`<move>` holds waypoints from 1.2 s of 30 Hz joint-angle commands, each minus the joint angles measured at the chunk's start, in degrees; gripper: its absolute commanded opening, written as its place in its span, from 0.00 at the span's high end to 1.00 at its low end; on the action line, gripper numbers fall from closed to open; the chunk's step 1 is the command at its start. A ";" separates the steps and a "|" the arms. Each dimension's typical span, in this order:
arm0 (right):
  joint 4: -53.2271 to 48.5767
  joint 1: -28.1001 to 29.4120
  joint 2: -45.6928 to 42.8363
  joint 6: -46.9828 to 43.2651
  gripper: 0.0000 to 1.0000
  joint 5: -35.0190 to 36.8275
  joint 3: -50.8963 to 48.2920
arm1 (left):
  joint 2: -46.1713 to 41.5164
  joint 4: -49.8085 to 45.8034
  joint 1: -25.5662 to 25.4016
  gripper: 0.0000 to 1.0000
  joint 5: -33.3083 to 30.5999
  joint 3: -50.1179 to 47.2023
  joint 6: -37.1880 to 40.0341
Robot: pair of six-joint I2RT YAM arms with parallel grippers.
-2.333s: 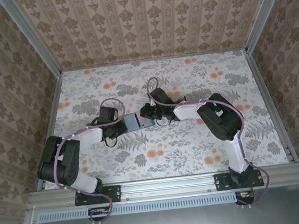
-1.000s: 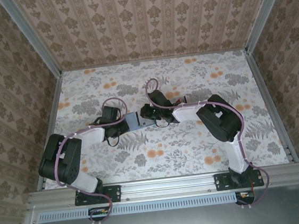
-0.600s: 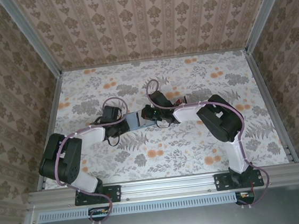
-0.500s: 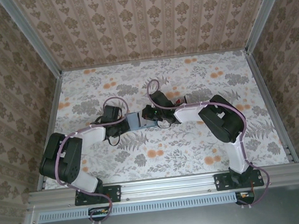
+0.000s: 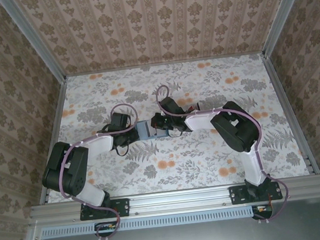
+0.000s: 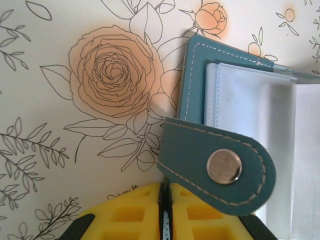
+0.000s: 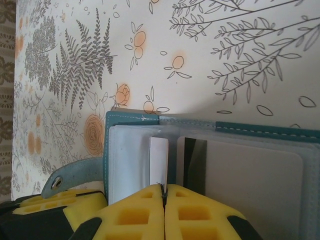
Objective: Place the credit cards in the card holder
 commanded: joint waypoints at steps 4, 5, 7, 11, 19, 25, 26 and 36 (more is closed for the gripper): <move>-6.64 1.36 3.87 -2.68 0.91 -2.35 2.63 | 2.68 -2.85 -1.28 0.87 1.89 0.88 -0.11; -7.01 1.52 4.27 -3.03 0.91 -2.28 3.11 | 2.84 -2.86 -1.29 0.87 1.98 1.07 -0.02; -8.02 2.00 4.96 -3.56 0.90 -1.95 4.26 | 3.17 -2.99 -1.35 0.87 2.20 1.40 -0.06; -10.81 3.08 5.91 -5.25 0.89 -0.63 6.61 | 3.32 -3.08 -1.31 0.88 2.39 1.99 0.06; -16.46 3.12 1.29 -9.84 0.78 3.53 7.55 | 2.70 -3.87 -1.31 0.88 1.72 1.96 0.26; -23.68 3.21 -1.89 -15.14 0.68 7.00 10.09 | 2.14 -3.96 -1.30 0.88 1.64 1.72 0.12; -24.19 3.20 -2.40 -15.66 0.68 7.59 10.09 | 1.98 -3.93 -1.35 0.88 1.59 1.72 0.16; -25.18 3.12 -1.90 -16.84 0.81 8.44 9.84 | 1.84 -3.79 -1.31 0.88 1.63 1.31 0.17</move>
